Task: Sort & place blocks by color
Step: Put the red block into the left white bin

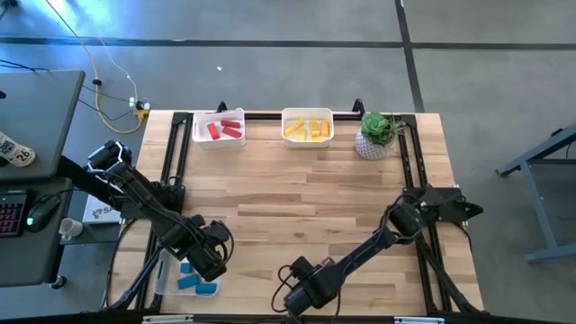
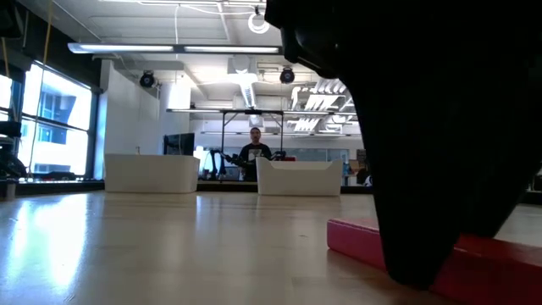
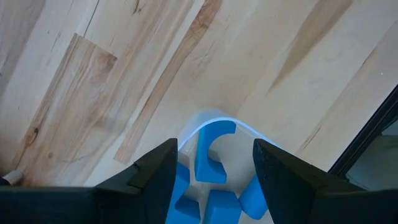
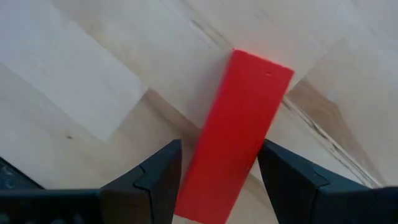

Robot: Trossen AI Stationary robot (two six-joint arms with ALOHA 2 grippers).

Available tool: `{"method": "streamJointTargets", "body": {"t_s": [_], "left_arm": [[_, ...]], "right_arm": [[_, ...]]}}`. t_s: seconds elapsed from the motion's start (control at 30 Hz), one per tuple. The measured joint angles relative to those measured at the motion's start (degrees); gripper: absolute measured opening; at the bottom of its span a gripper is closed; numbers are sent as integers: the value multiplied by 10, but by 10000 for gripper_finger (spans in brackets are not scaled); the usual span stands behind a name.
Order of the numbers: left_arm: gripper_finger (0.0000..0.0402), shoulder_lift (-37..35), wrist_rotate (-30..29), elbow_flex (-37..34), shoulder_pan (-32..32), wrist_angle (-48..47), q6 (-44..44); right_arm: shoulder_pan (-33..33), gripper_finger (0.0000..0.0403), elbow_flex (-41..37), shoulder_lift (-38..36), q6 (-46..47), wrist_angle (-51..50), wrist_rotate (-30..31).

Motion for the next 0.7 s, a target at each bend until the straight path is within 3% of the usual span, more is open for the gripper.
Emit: {"method": "streamJointTargets", "body": {"t_s": [0.37, 0.7], "left_arm": [[197, 0, -4, 0, 0, 1, 0], [197, 0, -9, 0, 0, 2, 0]], "right_arm": [[10, 189, 0, 5, -2, -8, 3], [11, 107, 2, 10, -31, -23, 3]]}}
